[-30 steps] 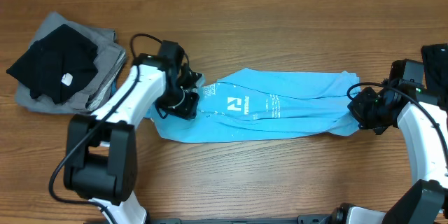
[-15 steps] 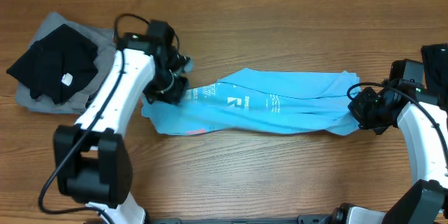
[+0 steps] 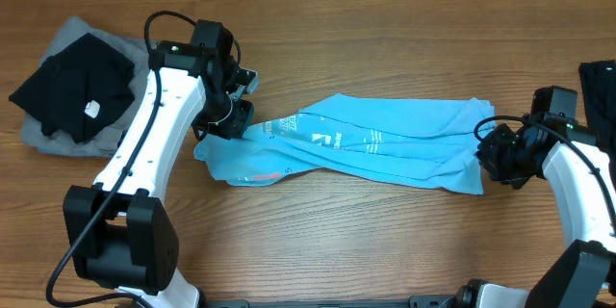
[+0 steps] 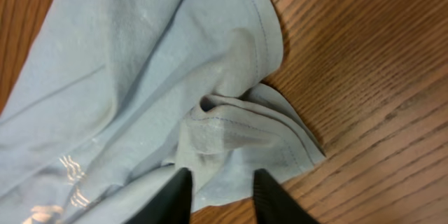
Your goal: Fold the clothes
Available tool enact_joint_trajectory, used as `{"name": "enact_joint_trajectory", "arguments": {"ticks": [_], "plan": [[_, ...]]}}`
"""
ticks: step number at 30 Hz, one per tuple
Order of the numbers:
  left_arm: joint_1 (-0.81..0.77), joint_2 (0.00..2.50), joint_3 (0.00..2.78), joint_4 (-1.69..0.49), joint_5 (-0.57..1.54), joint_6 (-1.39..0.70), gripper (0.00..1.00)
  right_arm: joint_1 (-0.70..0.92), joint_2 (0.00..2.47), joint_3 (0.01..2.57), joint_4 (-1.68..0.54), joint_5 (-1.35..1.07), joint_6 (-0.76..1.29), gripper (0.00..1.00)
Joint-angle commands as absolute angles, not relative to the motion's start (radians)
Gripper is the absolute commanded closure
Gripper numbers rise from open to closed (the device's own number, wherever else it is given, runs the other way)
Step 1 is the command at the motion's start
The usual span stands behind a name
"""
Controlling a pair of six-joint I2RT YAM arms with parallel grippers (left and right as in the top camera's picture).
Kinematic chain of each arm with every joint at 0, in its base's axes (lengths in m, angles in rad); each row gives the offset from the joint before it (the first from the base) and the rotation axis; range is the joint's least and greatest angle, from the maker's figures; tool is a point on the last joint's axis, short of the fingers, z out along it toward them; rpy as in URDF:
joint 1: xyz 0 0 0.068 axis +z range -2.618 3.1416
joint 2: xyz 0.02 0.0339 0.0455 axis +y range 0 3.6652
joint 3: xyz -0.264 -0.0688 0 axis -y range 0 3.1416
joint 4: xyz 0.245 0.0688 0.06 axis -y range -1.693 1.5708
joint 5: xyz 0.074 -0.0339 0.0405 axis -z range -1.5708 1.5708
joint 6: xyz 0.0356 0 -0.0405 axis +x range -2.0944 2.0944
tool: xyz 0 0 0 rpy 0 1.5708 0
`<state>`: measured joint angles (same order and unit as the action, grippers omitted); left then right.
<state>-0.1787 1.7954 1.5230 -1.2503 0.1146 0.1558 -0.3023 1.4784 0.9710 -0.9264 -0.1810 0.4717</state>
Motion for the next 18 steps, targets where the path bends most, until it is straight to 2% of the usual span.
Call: {"name": "enact_joint_trajectory", "arguments": {"ticks": [1, 11, 16, 18], "plan": [[-0.178, 1.778, 1.541, -1.253, 0.102, 0.128, 0.96, -0.308, 1.482, 0.958, -0.914, -0.197, 0.465, 0.59], [-0.178, 1.778, 1.541, -1.253, 0.105, 0.126, 0.96, -0.221, 1.485, 0.836, -0.726, -0.258, 0.504, 0.36], [-0.178, 1.778, 1.541, -1.253, 0.105, 0.126, 0.96, -0.208, 1.495, 0.824, -0.703, -0.204, 0.533, 0.38], [-0.178, 1.778, 1.541, -1.253, 0.105, 0.126, 0.96, -0.209, 1.507, 0.824, -0.705, -0.184, 0.532, 0.45]]}}
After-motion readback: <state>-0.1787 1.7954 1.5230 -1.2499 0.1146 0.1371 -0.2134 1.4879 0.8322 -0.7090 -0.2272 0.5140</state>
